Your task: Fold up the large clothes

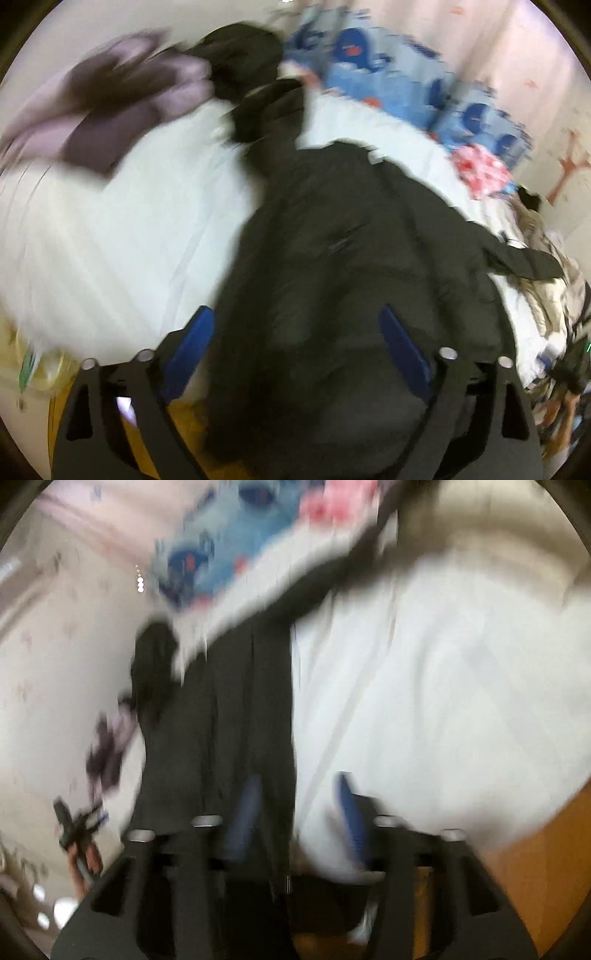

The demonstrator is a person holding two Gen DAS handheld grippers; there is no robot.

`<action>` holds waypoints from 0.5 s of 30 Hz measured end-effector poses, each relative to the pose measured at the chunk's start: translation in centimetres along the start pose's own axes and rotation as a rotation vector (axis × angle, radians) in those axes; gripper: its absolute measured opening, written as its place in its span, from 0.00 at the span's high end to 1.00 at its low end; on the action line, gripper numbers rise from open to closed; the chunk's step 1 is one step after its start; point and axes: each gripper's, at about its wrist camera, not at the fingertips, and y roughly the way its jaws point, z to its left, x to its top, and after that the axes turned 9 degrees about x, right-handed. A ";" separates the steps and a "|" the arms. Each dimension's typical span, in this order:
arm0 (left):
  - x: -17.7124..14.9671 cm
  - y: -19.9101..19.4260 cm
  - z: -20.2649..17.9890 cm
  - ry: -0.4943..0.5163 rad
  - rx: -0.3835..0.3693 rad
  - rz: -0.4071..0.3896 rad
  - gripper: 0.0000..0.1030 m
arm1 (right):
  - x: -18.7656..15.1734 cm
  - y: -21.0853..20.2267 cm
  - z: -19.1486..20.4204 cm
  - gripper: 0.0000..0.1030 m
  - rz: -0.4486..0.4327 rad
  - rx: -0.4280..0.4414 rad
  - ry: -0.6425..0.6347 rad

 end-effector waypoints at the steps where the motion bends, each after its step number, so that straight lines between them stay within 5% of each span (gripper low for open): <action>1: 0.9 0.5 -2.0 0.020 -0.020 -0.019 0.07 | 2.2 -1.1 0.3 0.17 -0.069 -0.009 -0.010; 5: 3.9 3.9 -10.4 0.065 -0.120 -0.053 0.07 | 12.7 -4.0 -1.0 0.15 -0.302 -0.025 -0.007; 8: 5.2 6.9 -16.1 0.103 -0.134 -0.057 0.07 | 18.6 -4.1 -4.0 0.15 -0.386 -0.094 0.062; 13: 5.7 10.6 -21.6 0.209 -0.070 -0.103 0.07 | 25.8 -3.1 -11.0 0.15 -0.473 -0.296 0.207; 15: 5.8 11.4 -22.5 0.244 -0.035 -0.122 0.07 | 26.6 -2.8 -13.6 0.23 -0.521 -0.299 0.282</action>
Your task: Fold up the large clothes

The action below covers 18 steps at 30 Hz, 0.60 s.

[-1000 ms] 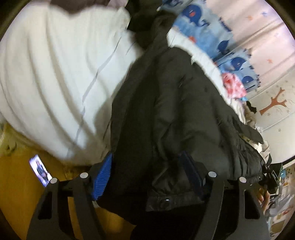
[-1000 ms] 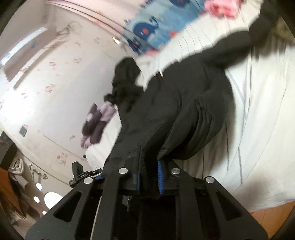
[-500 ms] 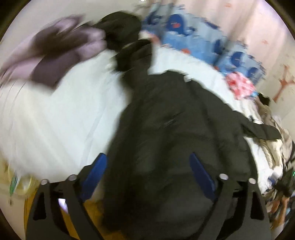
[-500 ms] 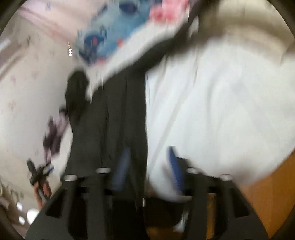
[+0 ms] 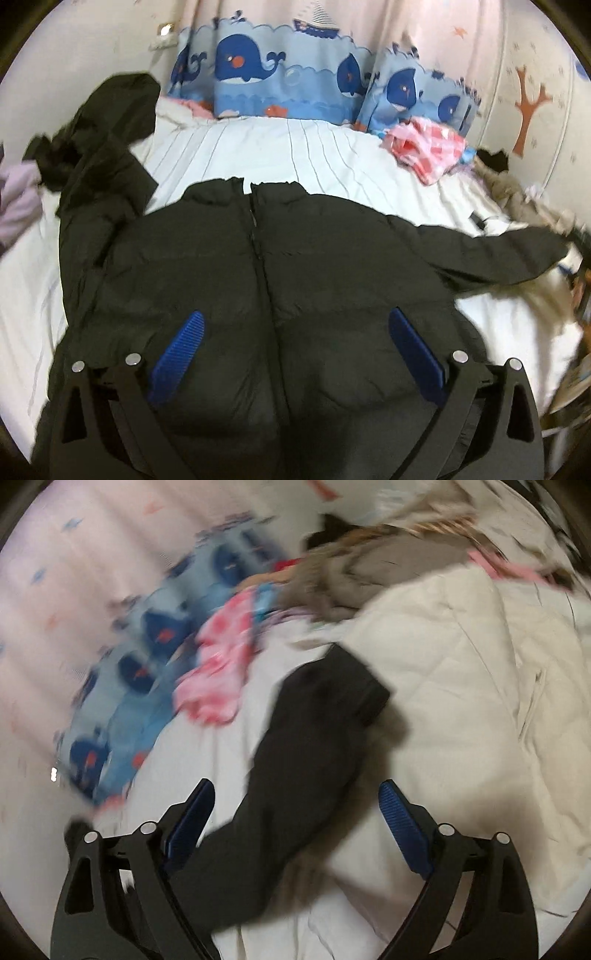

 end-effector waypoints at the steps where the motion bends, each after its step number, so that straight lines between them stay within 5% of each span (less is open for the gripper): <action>1: 0.0 0.3 -0.3 0.019 0.017 -0.011 0.07 | -0.6 1.0 -0.9 0.30 -0.023 0.005 0.019; 2: -0.2 0.4 -0.4 0.032 0.028 -0.024 0.07 | -0.8 1.6 -1.3 0.36 -0.047 0.014 0.024; 4: -0.3 0.6 -0.6 0.054 0.045 -0.050 0.07 | -1.2 2.3 -1.7 0.80 -0.070 0.043 0.013; 5: -0.5 0.7 -0.4 0.056 0.054 -0.068 0.07 | -1.1 2.7 -1.7 0.83 -0.062 0.058 0.014; 18: -1.4 0.8 0.8 0.046 0.111 -0.124 0.07 | -3.4 1.5 4.8 0.90 -0.133 0.149 -0.113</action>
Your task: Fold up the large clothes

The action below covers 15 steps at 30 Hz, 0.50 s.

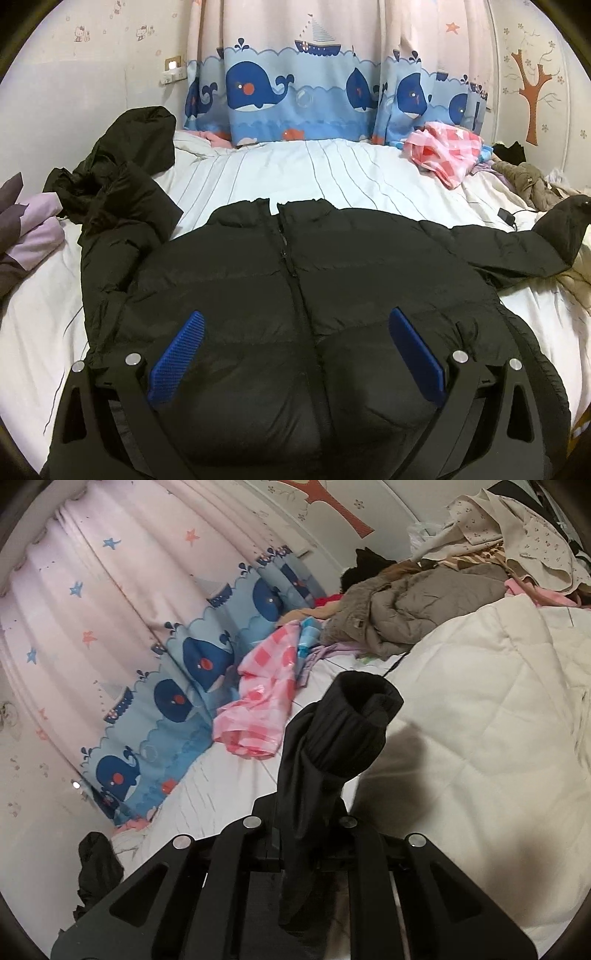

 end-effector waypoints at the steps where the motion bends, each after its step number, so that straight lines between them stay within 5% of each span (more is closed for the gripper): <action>1: 0.0 0.0 0.1 -0.001 -0.001 -0.001 0.07 | -0.1 0.1 0.3 0.90 0.000 0.010 0.003; 15: 0.0 -0.4 0.3 -0.001 0.011 -0.021 0.07 | -1.1 1.7 6.9 0.90 0.036 0.100 -0.052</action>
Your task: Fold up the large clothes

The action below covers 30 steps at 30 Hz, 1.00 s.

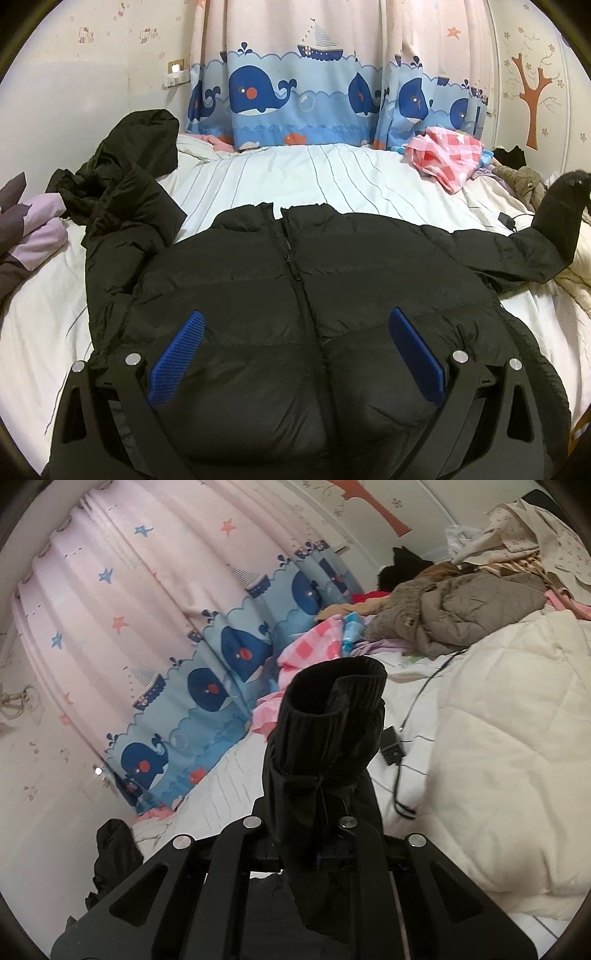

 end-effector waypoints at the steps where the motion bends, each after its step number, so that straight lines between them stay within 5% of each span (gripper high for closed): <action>1: 0.0 -0.1 -0.1 0.004 0.003 -0.003 0.07 | -0.1 0.2 0.4 0.90 0.004 0.005 -0.004; 18: -0.3 1.2 1.0 -0.031 -0.012 0.058 0.07 | -2.1 3.8 5.3 0.90 0.065 0.106 -0.001; 30: 0.0 2.9 7.4 -0.250 -0.015 0.147 0.07 | -6.7 9.4 17.7 0.90 0.206 0.278 -0.094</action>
